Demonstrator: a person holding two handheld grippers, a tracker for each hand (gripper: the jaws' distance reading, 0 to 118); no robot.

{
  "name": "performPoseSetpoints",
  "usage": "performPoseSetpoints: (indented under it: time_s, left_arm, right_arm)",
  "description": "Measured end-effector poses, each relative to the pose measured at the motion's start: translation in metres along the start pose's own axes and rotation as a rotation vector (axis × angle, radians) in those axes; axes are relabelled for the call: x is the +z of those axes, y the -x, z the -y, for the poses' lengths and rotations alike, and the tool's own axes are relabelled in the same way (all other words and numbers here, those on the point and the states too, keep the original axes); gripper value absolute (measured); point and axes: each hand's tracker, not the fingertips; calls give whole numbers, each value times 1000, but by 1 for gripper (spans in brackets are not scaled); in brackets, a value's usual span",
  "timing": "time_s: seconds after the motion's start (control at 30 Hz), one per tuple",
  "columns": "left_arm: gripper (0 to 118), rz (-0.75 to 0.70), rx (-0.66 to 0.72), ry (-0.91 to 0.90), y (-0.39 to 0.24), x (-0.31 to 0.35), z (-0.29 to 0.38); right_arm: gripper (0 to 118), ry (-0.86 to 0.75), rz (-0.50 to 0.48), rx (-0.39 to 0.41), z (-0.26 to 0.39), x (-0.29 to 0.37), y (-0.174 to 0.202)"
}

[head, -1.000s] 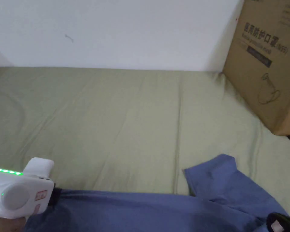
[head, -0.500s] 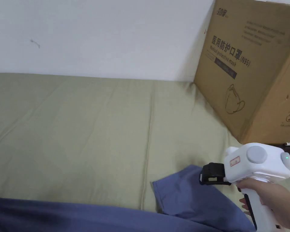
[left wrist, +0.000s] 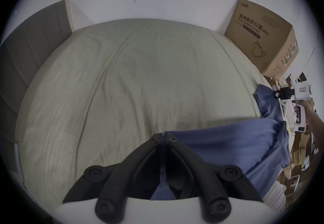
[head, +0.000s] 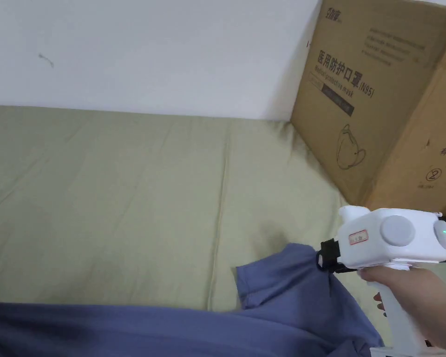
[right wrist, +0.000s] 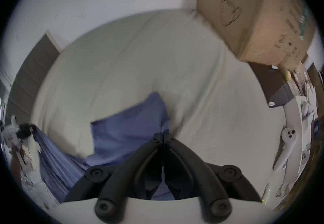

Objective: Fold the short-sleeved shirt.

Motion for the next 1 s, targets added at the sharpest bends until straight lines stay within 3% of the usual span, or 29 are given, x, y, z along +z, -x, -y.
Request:
performPoseSetpoints:
  time_s: [0.1,0.23,0.5,0.6,0.77,0.87,0.93,0.97,1.0]
  left_arm:
    - [3,-10,30,-59,1,14,-3]
    - [3,-7,39,-143,4,27,-5]
    - [3,87,16,-132,9,86,42]
    - [3,134,45,-111,14,120,81]
    - [3,158,51,-3,21,139,146]
    - [3,135,67,52,23,122,176]
    - [5,120,50,55,21,109,188]
    - [11,82,32,47,18,104,196]
    - [34,58,25,40,17,100,201]
  right_arm:
    - [0,-97,-17,-127,-4,23,-15]
    - [0,-154,-54,-235,1,51,-25]
    - [0,-169,-43,-175,82,120,-29]
    - [0,-172,-100,-195,134,160,-37]
    - [0,-111,-101,-227,217,198,-44]
    - [0,21,-5,-206,249,167,-45]
    - [0,3,55,-166,263,146,-43]
    - [0,-26,83,-160,267,141,-42]
    - [5,-57,95,-161,268,130,-49]
